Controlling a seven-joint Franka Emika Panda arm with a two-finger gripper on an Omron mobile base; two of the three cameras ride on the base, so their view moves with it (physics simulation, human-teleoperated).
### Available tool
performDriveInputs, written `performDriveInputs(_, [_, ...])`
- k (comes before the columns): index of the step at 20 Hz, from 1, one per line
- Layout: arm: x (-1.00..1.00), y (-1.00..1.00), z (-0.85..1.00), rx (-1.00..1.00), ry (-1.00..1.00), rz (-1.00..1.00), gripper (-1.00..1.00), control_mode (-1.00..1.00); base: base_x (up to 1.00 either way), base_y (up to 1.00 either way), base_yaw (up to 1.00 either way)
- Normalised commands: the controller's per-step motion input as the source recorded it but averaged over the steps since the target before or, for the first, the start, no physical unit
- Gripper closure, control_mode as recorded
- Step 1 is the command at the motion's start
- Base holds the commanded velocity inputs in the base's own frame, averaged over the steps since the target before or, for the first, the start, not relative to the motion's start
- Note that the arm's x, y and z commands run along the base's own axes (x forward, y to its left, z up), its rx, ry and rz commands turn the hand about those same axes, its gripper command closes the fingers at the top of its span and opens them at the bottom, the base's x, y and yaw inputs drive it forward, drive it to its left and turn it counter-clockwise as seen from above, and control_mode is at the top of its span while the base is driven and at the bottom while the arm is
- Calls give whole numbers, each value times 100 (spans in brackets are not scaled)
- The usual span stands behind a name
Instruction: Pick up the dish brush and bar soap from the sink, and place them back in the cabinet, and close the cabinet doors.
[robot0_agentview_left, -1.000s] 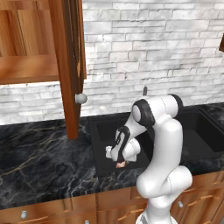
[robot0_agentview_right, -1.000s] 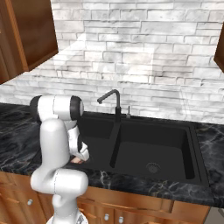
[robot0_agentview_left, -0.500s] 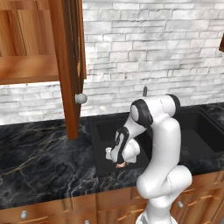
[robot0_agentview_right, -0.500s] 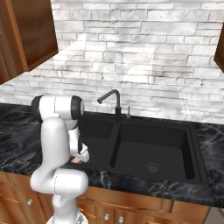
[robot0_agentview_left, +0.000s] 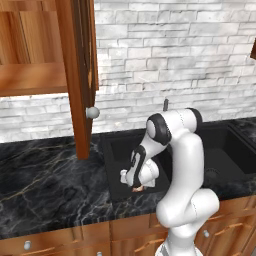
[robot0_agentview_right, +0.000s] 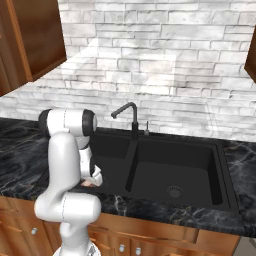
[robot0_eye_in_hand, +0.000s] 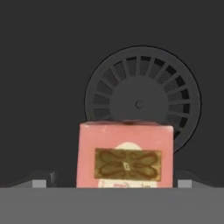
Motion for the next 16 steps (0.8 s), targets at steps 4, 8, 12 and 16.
performDriveInputs(4, [3, 0, -12, 0, 1, 0, -100, -100, 0, 0, 0])
performDriveInputs(8, [2, 0, -12, 0, 2, 0, 100, -100, 0, 0, 0])
performDriveInputs(12, [0, 0, 0, 0, 2, 0, 100, -100, 0, 0, 0])
performDriveInputs(16, [0, 0, 0, 0, 0, 0, 100, -100, 0, 0, 0])
